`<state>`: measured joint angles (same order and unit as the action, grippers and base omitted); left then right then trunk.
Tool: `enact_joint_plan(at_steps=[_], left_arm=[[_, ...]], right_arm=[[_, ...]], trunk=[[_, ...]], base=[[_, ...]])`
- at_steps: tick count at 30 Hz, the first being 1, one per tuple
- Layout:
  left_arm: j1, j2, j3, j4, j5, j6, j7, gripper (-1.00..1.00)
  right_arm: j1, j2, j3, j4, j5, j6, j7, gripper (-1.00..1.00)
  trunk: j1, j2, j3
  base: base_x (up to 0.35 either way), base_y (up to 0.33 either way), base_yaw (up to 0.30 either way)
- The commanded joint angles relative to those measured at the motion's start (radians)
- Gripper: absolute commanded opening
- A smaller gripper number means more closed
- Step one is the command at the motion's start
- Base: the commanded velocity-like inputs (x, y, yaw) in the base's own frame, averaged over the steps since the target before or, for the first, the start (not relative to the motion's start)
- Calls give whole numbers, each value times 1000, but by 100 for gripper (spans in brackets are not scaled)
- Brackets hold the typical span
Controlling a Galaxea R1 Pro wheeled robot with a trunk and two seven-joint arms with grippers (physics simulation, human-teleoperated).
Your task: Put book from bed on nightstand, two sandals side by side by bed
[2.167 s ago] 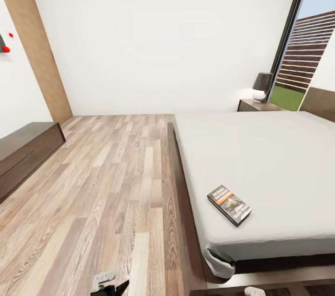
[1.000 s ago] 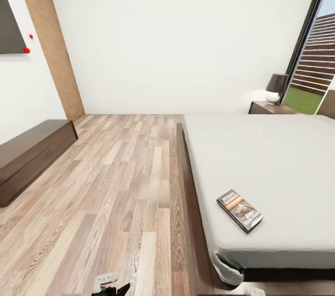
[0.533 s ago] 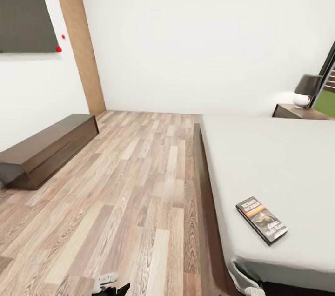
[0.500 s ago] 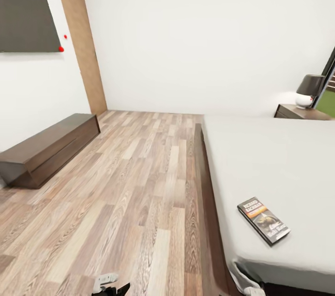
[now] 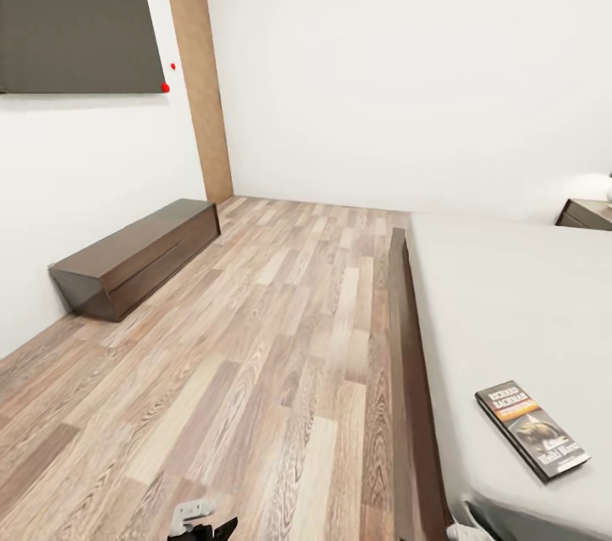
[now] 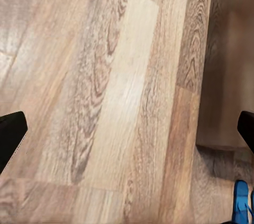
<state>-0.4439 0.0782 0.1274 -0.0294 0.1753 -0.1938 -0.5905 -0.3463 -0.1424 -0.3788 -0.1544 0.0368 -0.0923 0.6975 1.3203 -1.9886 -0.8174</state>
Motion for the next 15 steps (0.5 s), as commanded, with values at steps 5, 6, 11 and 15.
enact_joint_plan(at_steps=[5,6,11,15], left_arm=[[-1,0,8,2,-2,-1,-5,100],[-1,0,8,2,-2,-1,-5,100],[-1,0,8,2,-2,-1,-5,100],[-1,0,8,2,-2,-1,-5,100]], right_arm=[[0,0,-4,1,4,-4,3,100],[0,0,-4,1,4,-4,3,100],[0,0,-4,1,4,-4,3,100],[-1,0,-4,1,4,-4,3,100]], trunk=[[0,0,-3],[0,0,-4],[0,0,-6],[0,0,-8]], base=[[0,0,281],[0,0,281],[0,0,281],[0,0,281]])
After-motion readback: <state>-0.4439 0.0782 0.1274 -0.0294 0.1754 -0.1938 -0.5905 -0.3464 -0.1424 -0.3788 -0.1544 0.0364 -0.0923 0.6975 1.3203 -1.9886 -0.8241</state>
